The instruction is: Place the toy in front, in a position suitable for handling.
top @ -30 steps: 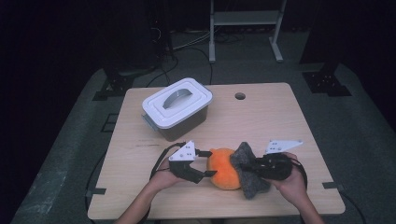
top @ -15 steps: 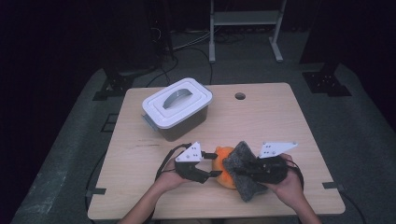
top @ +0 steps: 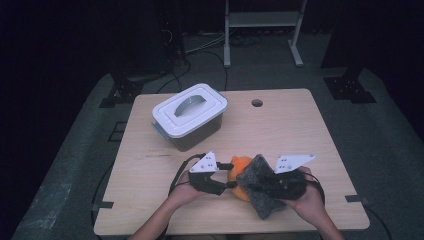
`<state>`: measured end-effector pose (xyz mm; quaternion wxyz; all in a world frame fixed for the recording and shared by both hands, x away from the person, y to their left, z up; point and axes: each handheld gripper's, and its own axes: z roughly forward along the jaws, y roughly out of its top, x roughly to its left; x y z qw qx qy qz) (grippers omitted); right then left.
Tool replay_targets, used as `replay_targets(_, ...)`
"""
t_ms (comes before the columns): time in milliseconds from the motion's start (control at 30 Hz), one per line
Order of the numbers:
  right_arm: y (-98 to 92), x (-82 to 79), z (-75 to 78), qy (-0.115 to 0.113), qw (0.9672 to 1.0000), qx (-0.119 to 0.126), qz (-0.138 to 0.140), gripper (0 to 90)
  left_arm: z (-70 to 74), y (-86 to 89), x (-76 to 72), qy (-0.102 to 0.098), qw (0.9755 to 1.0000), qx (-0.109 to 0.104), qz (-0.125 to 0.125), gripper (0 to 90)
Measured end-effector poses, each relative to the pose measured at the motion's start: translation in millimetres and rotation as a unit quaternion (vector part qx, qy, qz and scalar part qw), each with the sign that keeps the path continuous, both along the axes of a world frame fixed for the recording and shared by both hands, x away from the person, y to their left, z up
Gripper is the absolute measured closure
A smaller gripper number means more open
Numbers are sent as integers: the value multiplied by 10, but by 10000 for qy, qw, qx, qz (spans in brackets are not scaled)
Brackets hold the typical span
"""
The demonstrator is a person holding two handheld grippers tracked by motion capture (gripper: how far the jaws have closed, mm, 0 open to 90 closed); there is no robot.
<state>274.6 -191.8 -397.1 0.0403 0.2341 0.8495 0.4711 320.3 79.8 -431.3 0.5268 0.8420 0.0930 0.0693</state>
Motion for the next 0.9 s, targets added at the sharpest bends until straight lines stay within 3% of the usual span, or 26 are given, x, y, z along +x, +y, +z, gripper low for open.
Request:
replay_targets(167, -71, 16, -51, 105, 9999, -55, 72, 710, -28, 32, 31, 166, 9998, -47, 18, 401)
replay_targets(333, -230, 24, -120, 290, 9995, -88, 50, 709, -36, 32, 37, 192, 9998, -88, 11, 399)
replay_targets(500, -286, 75, -28, 40, 9993, 226, -311, 705, -39, 52, 47, 231, 9997, -54, -44, 397)
replay_targets(567, -321, 121, -60, 133, 9987, 223, -445, 706, -23, 65, 49, 232, 9997, -61, -65, 387)
replay_targets(767, -211, 62, -150, 341, 9993, -29, -133, 709, 24, 38, 30, 553, 9981, -282, 6, 333)
replay_targets(900, -162, 34, -113, 293, 9995, -5, -78, 713, 30, 14, -4, 409, 9990, -147, 53, 339)
